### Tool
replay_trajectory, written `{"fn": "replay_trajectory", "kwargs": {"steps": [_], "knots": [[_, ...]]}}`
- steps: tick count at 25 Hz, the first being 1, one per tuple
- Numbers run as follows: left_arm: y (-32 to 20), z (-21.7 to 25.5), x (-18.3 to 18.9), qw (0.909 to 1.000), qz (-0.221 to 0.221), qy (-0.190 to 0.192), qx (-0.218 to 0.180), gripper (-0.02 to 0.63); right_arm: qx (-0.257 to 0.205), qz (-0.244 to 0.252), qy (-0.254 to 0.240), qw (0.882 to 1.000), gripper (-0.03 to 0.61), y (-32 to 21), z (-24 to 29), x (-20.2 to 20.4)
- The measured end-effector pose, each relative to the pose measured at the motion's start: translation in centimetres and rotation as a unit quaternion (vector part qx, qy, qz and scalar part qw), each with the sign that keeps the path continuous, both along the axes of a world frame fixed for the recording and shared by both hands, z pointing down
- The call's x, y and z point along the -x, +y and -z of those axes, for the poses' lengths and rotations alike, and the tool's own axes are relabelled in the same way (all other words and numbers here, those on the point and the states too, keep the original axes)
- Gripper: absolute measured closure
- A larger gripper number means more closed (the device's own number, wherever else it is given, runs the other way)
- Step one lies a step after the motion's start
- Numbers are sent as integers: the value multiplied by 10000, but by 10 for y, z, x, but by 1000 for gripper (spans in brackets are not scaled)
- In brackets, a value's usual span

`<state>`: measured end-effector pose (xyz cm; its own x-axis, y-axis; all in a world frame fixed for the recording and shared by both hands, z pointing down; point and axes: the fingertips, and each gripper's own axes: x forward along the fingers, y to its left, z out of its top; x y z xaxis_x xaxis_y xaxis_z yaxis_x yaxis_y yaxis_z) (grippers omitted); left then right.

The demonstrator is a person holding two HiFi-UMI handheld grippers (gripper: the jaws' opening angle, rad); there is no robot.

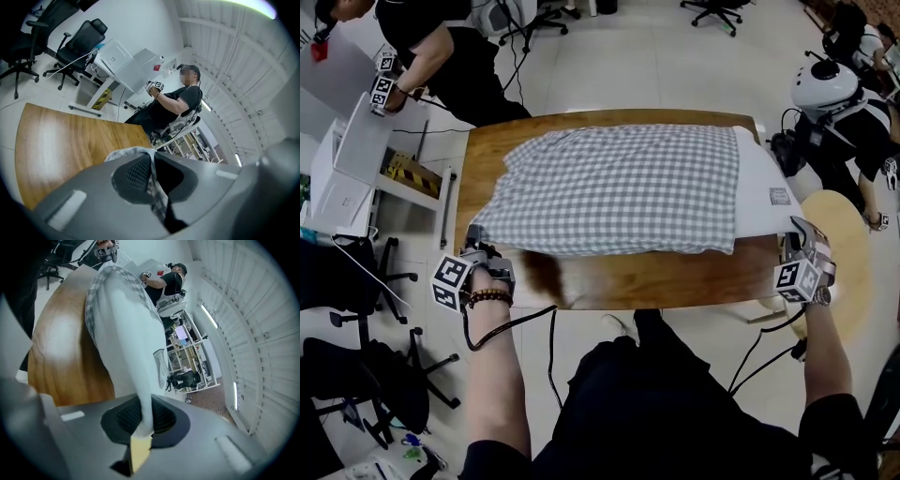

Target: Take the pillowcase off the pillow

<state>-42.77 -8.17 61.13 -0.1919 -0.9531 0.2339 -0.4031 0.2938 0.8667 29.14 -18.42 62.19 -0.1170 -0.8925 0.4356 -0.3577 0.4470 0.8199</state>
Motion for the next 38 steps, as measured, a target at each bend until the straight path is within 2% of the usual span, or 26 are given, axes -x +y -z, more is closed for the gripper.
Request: {"fn": "replay_trajectory", "kwargs": {"steps": [7,10,13,15,18,22,25,27,30,32,33,34,35,36,38], "knots": [[-2,-3,-12,9999,-104,-97,38,609,237,-166,-260,9992,551,3,-5,2],[-4,-4,-29,9990,-285,-305,127,607,301,-172,-319,9989,545,7,-7,9],[-5,-4,-43,9957,-578,-672,272,606,378,-158,-381,9984,526,14,-14,15],[-6,-4,-53,9912,-825,-971,358,584,449,-166,-439,9979,495,18,-20,20],[-6,-1,-71,9786,-1284,-1520,531,473,615,-212,-476,9967,460,25,-22,23],[2,-2,-90,9556,-1737,-2229,833,422,947,-326,-733,9923,388,39,-16,22],[14,-10,-92,9432,-1844,-2528,1111,386,1167,-464,-936,9877,350,52,-14,21],[25,-18,-88,9412,-1808,-2552,1277,359,1287,-616,-1064,9840,339,60,-17,16],[38,-28,-83,9464,-1747,-2386,1297,343,1450,-925,-1503,9736,334,74,-25,5],[46,-35,-81,9516,-1735,-2200,1266,339,1529,-1146,-2057,9598,336,85,-22,6],[50,-38,-80,9551,-1728,-2072,1227,332,1571,-1252,-2434,9489,336,91,-17,11],[53,-41,-80,9593,-1720,-1908,1172,331,1645,-1350,-2922,9324,336,96,-11,17],[56,-44,-83,9643,-1708,-1699,1100,330,1773,-1442,-3534,9071,336,101,-6,25],[57,-48,-87,9696,-1689,-1452,1017,320,1956,-1528,-4231,8714,336,105,-1,33],[54,-54,-99,9783,-1641,-940,844,301,2357,-1636,-5548,7809,334,112,6,49]]}}
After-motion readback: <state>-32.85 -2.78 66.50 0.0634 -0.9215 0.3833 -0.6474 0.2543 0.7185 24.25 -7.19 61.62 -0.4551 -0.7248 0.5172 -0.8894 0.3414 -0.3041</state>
